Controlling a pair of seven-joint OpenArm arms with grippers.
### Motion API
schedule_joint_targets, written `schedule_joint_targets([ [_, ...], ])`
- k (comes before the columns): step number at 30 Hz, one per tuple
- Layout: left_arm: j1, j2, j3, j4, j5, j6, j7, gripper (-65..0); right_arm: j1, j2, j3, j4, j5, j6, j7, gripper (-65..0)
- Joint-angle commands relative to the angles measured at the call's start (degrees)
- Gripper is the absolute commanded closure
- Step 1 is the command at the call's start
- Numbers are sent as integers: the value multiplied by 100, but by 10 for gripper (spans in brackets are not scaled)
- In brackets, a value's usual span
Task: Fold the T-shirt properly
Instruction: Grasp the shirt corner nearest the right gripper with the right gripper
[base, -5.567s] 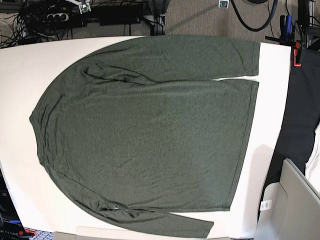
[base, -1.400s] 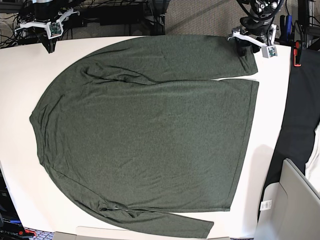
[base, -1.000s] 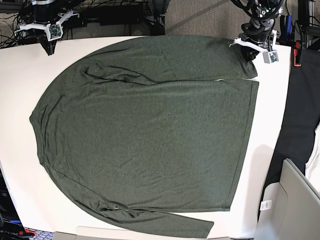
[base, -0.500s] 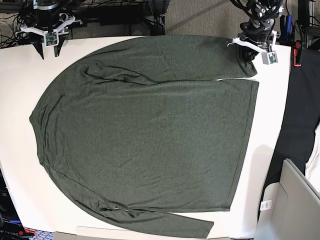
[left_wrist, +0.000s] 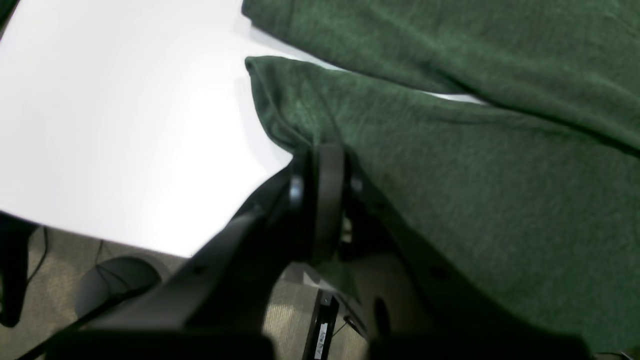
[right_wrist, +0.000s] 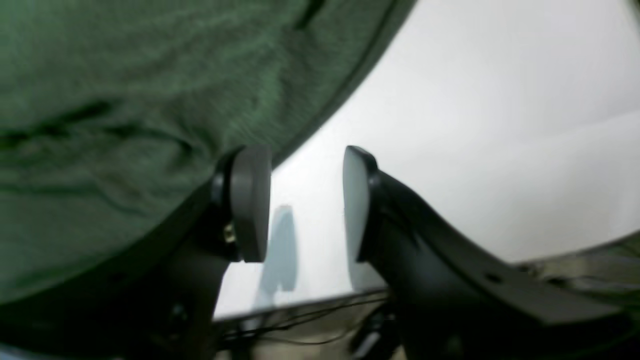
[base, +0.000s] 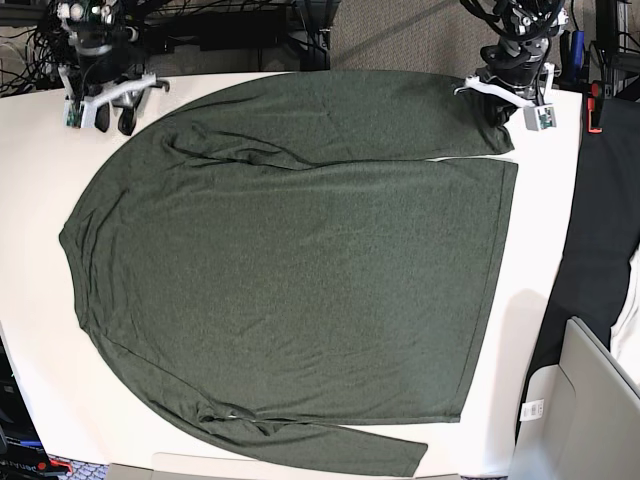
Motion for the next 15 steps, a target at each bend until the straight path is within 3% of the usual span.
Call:
schedule_joint_targets([
  [1,29,-29,-4,107,-31,-12,-120,0,71,36,31,94,168,-1,10,-244],
  [4,29,-29,-4,107,-31,-12,-120,0,229,10,31,76,449,-1,-245,-245],
  [15,29,-29,13,107,-31,-12,-120,0,282,-193,31,-179,1302,-1,-263,-246],
])
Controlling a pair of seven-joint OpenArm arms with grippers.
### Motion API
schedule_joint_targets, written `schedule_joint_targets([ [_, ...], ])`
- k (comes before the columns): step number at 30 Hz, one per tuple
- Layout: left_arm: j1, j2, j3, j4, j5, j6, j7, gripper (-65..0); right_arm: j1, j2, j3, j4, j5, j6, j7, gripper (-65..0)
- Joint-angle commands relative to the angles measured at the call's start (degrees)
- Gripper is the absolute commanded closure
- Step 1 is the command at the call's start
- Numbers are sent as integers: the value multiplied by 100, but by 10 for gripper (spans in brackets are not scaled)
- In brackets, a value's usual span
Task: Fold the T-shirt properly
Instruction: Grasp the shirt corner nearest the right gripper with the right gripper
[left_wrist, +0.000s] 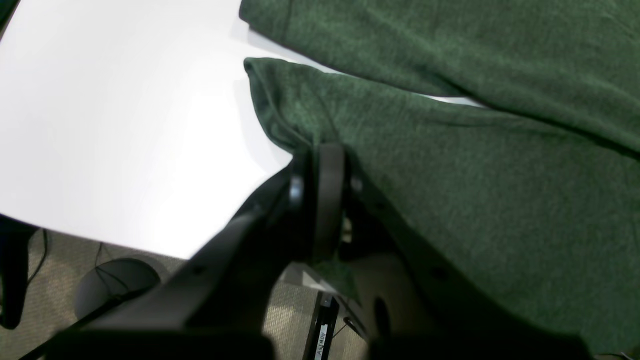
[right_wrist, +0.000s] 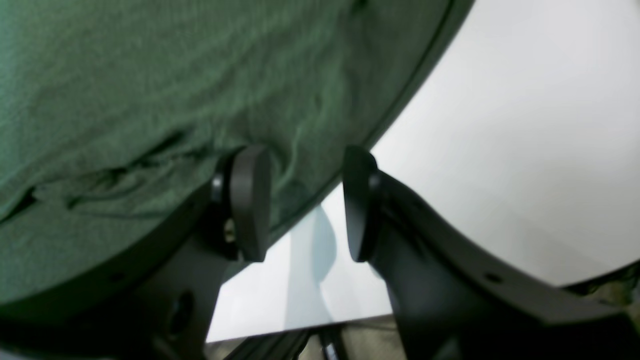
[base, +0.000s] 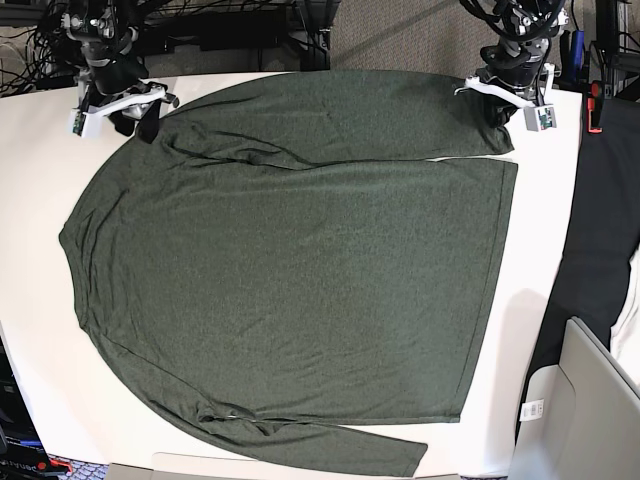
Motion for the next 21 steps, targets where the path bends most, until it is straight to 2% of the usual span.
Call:
schedule_joint_targets([
  [1,26,-29,2,107,-33,-17,-107,0,7,-5,33,20,78,10,105,-246],
  [21,26,-29,-15,107,-33,-17,-107,0,587,-119,42,-912,579,-17,105,-244],
])
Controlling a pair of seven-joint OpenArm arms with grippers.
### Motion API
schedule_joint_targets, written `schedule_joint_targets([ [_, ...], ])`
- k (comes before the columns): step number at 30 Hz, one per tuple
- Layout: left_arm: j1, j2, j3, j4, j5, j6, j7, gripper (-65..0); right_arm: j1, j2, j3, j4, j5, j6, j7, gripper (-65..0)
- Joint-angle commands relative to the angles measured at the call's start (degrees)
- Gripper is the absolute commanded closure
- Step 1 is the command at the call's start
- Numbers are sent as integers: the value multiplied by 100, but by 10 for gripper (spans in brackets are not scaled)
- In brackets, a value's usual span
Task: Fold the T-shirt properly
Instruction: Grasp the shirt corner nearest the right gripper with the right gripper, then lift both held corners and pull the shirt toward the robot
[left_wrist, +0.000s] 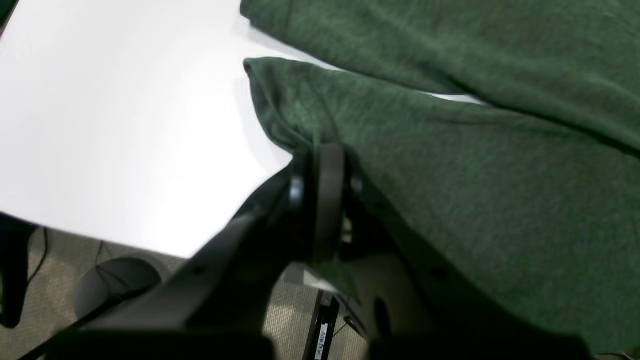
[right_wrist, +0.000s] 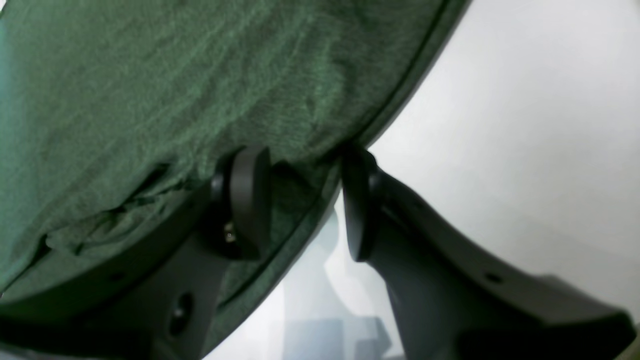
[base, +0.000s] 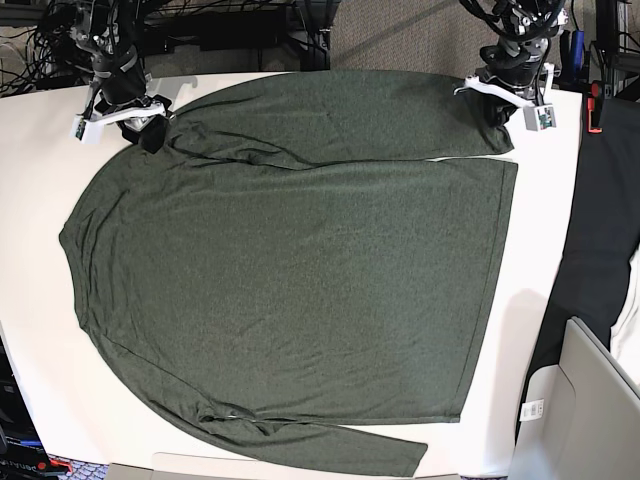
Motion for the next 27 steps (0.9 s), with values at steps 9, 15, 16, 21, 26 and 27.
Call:
schedule_joint_targets([
  [9,29,-27,-24,107,-31,-14,-107,0,12,27,53,21,-13,-34,-156,0],
  [15,134,-54,-24,107,-31,-14,-142,0,-322,62,423,531,-13,54,-156,-2],
  [16,160,-54,-24,107,-31,-14,-150,0,-384,71,493,628,-13,168,-156,-2],
  [21,371,-71,-33,274,-31,-14,-159,0,-744,230,809,935,-13,924,-156,-2],
  [26,609,-80,-33,406,-31,-14,-168,0,-1069,361,915,962,444,1109,-156,-2],
  [27,644,-80,-33,423,-31,-14,-168,0,-1113,414,915,962,532,1109,-156,-2],
])
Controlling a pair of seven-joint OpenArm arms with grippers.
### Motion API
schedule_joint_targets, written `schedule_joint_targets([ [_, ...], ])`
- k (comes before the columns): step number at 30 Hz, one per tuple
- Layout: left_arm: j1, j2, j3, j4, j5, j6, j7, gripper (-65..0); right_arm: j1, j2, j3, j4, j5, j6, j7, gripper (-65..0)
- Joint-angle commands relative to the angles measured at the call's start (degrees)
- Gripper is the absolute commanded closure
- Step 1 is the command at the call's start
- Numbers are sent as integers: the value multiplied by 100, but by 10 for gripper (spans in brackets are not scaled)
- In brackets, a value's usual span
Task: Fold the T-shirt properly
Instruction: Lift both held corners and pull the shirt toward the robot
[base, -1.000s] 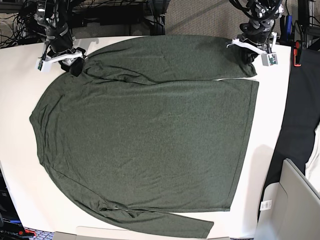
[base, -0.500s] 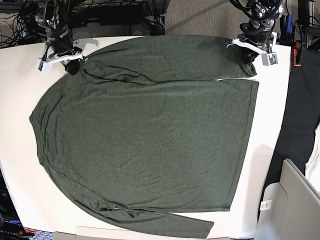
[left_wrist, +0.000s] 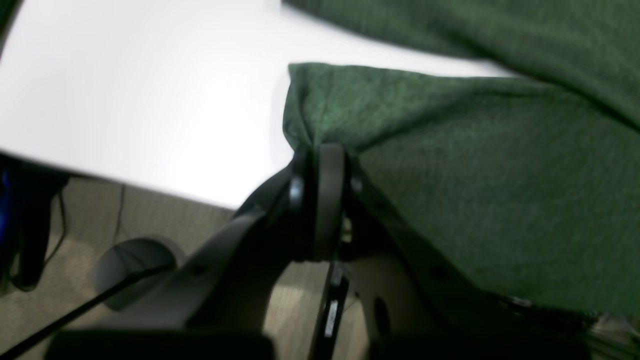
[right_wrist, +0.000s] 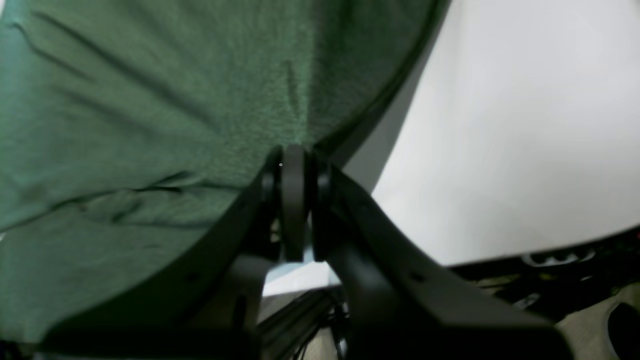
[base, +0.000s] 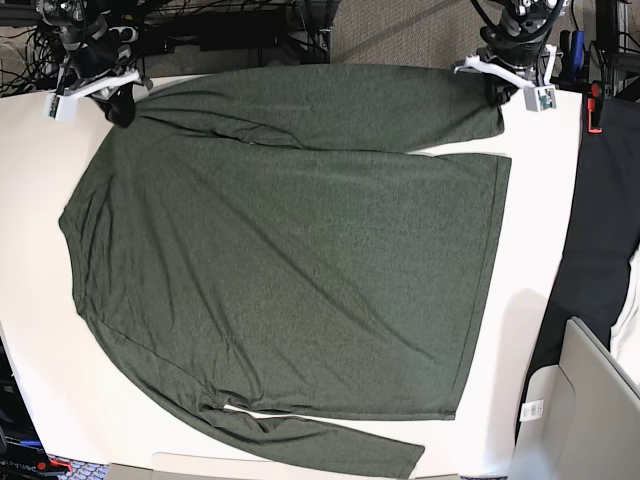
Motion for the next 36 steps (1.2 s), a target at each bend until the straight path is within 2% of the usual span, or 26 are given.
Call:
schedule_joint_targets([
  [1,43,-47,-33,159,-33,-21,-137,0,-86,115,49,118,155,49,135,-2],
  [5,210,-56,-33,203,-33,-21,-137,0,-324,194,49,215,357,49,135,-2],
  [8,324,-205,-33,264,-51,-21,-146,0,-438,264,67,391,366,49,161,-2],
  [14,289,-214,-41,299,-235,-21,-735,0,-121,264,392,408,366,49,144,-2],
  [21,-669,-214,3,335,-235,-21,-735,0,485,308,401,355,330,49,135,-2],
  [29,-2049,-214,3,238,-235,-21,91,0,1171,344,348,-146,322,49,135,-2],
  [36,-2665,-197,3,-263,-235,-21,232,0,1707,344,348,-629,322,49,135,-2],
])
